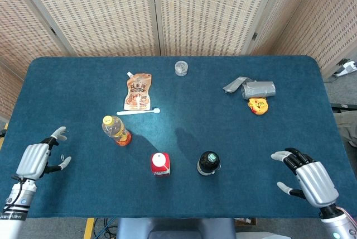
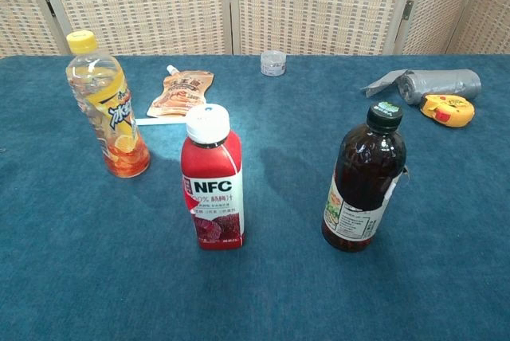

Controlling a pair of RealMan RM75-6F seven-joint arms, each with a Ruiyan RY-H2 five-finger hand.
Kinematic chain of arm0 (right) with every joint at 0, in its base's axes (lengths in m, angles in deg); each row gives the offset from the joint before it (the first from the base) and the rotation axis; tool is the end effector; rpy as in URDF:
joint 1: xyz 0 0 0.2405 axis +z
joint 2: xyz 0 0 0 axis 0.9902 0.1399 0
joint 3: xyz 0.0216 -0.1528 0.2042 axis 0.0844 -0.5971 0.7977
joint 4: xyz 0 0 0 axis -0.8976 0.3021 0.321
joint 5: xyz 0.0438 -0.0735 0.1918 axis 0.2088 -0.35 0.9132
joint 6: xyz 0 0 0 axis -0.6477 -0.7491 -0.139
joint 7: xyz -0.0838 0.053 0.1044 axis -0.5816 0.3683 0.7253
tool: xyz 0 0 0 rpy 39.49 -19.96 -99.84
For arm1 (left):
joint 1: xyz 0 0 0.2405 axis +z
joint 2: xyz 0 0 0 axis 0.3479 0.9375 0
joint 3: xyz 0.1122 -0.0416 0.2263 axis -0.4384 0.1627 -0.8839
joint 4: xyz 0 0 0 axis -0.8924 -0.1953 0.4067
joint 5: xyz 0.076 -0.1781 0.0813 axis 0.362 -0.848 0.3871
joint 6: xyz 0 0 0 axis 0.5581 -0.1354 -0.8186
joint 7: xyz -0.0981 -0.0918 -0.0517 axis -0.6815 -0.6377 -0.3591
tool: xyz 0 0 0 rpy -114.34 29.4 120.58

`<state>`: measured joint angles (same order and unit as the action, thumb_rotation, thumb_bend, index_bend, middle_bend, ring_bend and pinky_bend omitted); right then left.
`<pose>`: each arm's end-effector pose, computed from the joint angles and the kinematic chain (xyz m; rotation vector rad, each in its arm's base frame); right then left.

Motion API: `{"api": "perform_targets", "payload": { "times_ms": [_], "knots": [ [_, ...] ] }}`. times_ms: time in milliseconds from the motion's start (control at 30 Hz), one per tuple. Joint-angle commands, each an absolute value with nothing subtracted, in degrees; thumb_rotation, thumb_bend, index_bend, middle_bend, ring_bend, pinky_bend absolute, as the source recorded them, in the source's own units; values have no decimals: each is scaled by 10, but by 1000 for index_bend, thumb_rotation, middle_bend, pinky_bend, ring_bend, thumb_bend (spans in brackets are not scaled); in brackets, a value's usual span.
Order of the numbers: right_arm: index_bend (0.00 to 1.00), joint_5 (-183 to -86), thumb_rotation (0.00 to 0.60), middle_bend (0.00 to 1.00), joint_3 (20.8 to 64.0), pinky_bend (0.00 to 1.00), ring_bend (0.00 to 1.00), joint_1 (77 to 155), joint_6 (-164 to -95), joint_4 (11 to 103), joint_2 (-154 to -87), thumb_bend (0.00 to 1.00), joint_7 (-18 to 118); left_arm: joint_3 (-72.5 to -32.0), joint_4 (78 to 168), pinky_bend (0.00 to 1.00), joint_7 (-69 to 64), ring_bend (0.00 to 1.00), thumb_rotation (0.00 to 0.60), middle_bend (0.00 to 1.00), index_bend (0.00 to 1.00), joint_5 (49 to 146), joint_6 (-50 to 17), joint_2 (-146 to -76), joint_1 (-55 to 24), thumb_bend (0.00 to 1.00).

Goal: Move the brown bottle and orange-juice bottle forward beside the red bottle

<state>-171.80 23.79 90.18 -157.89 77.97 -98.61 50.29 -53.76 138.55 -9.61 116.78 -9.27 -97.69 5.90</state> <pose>-0.2730 -0.1515 0.1486 1.6421 -0.8640 1.0587 -0.2989 0.2458 0.1172 -1.4328 -1.0924 -0.9903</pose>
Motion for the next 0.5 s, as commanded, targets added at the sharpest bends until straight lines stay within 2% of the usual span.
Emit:
{"api": "perform_targets", "payload": {
  "times_ms": [33,333,500],
  "knots": [
    [327,-1722,600,332,241,441,210,898,-1580,778,-982,38,511,-525,1390,463,-109,288,600,235,152,1151,-116,-984,40,180],
    [327,-1723,600,332,249,442,210,894,-1570,778,-971,38,529,-507,1401,360,-157,159,600,85,55,1119,-171,-992,6,88],
    [327,-1724,600,332,252,441,210,893,-1560,778,-968,38,536,-499,1418,328,-213,127,600,44,10,1105,-212,-986,-13,56]
  ]
}}
